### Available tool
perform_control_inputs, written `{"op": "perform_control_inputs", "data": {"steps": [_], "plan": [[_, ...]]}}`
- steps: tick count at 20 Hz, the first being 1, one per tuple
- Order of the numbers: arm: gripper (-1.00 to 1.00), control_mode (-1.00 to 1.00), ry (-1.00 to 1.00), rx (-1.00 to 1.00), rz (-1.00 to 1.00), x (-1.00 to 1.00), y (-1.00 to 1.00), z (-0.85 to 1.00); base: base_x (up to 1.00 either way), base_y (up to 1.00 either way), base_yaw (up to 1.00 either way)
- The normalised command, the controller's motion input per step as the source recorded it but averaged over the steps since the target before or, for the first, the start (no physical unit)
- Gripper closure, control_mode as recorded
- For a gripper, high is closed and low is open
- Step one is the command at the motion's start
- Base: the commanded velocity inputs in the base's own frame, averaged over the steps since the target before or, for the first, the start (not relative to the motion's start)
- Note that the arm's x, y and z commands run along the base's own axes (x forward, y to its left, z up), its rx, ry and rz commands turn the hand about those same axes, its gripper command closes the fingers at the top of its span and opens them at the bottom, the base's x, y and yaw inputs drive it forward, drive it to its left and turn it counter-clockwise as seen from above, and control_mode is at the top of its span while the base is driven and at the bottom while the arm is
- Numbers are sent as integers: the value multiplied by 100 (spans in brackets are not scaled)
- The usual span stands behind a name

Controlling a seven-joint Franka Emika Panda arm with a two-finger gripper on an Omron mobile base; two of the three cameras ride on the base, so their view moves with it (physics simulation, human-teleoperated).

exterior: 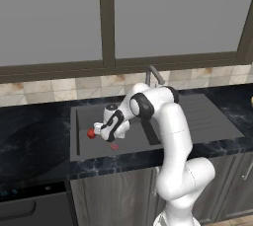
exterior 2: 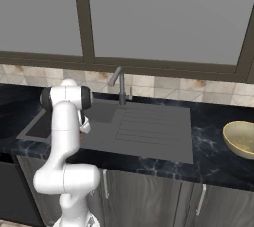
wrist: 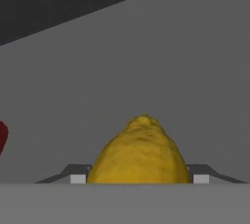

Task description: Remove the bell pepper and lemon from the sink. Then move the bowl and cup from the counter to the sink for washing.

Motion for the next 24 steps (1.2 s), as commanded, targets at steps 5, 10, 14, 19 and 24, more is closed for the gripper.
{"op": "perform_control_inputs", "data": {"steps": [5,10,14,19,24], "plan": [[100,-100,4,0,0,-20,-2,15,0,0,0],[100,-100,0,0,0,-28,0,37,0,0,0],[100,-100,0,-2,0,-35,0,43,0,0,0],[100,-100,-6,-6,0,-37,0,44,0,0,0],[100,-100,-3,-4,0,-34,0,49,0,0,0]]}}
